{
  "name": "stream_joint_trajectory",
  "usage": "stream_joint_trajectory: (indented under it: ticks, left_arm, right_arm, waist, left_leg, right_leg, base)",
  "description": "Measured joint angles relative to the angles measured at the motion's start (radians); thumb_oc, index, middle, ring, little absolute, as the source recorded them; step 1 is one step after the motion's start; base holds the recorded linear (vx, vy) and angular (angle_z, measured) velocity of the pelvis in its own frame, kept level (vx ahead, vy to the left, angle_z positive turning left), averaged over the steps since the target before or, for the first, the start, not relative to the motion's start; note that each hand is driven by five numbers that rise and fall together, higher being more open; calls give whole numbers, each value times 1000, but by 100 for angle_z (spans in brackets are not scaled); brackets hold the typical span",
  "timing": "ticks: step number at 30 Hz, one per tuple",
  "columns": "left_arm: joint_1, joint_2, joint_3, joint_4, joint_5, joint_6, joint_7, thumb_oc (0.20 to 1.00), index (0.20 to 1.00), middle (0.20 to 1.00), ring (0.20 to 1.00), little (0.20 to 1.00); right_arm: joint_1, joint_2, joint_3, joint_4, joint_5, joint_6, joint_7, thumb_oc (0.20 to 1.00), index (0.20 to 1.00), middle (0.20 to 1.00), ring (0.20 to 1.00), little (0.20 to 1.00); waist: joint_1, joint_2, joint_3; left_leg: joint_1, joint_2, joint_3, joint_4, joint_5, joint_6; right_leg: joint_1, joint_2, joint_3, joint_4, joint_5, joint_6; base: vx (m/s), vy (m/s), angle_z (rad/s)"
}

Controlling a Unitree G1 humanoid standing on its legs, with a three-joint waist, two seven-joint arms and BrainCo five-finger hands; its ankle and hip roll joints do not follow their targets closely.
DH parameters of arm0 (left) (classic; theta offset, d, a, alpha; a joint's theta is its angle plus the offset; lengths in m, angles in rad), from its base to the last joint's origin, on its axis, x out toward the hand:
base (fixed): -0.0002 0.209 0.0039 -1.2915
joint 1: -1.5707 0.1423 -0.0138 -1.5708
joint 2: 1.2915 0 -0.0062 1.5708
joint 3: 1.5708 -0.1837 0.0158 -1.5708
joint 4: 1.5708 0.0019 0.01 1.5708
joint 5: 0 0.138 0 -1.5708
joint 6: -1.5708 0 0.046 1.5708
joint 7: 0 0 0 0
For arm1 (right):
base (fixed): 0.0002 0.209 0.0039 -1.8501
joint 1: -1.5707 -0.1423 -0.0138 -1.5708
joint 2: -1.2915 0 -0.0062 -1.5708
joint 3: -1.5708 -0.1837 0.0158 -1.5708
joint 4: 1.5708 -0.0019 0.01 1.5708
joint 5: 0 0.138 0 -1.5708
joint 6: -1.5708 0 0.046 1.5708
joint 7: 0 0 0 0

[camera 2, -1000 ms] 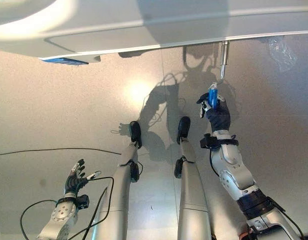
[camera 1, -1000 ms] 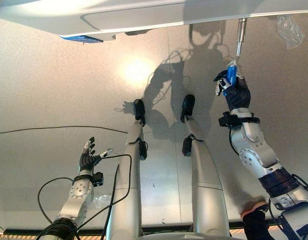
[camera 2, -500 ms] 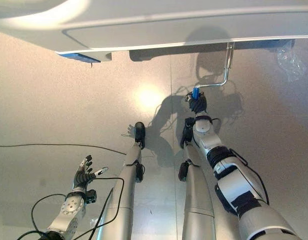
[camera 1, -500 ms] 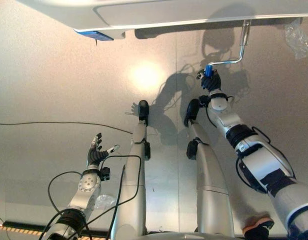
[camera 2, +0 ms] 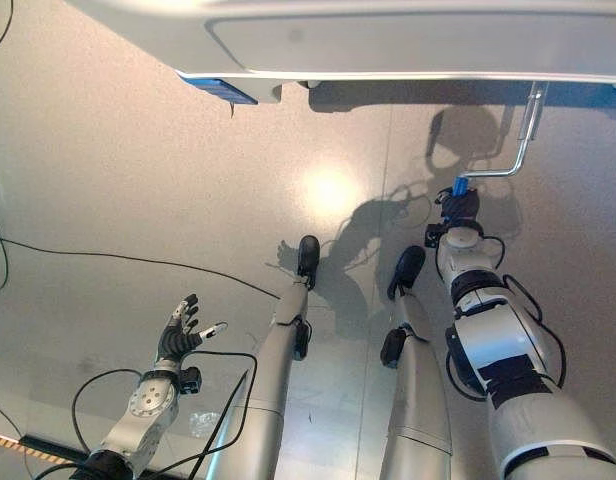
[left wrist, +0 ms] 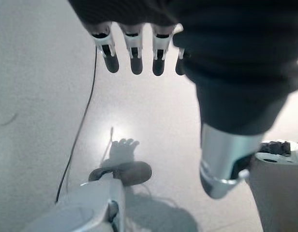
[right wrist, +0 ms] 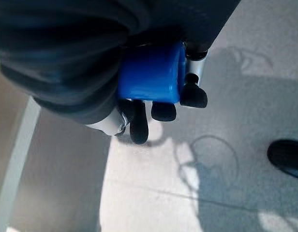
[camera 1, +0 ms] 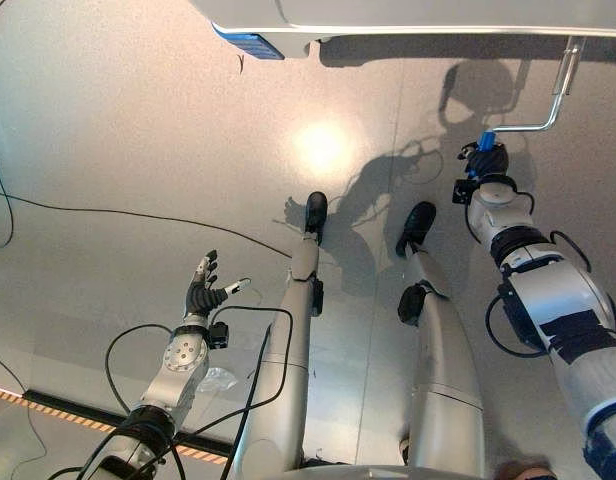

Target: Raise the hospital bed

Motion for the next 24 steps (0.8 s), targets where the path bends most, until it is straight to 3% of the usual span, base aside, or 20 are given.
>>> stream_joint_trajectory:
  ticks: [15,20,24]
  left_arm:
    - [-2,18,-38,-63,0,24,-5,1000,1000,1000,1000,1000]
    - [0,51,-41,-89,0,24,-4,1000,1000,1000,1000,1000]
    - [0,69,-45,-101,0,24,-3,1000,1000,1000,1000,1000]
  right_arm:
    - [44,-123,-118,33,58,13,-46,200,200,200,200,200]
    - [86,-261,-128,33,49,11,-62,200,200,200,200,200]
    - [92,-271,-130,33,39,11,-65,200,200,200,200,200]
  waist:
    - [-8,2,2]
    - [-6,2,3]
    - [-10,0,4]
  left_leg:
    - [-14,-15,4,0,0,10]
    - [-14,-26,10,1,-2,18]
    - [-13,-28,13,1,-1,21]
  right_leg:
    - [-21,-16,7,10,-7,12]
    - [-26,-23,19,14,-5,16]
    - [-25,-27,22,14,-3,19]
  base:
    - [4,2,1]
    - [0,0,0]
    - [0,0,0]
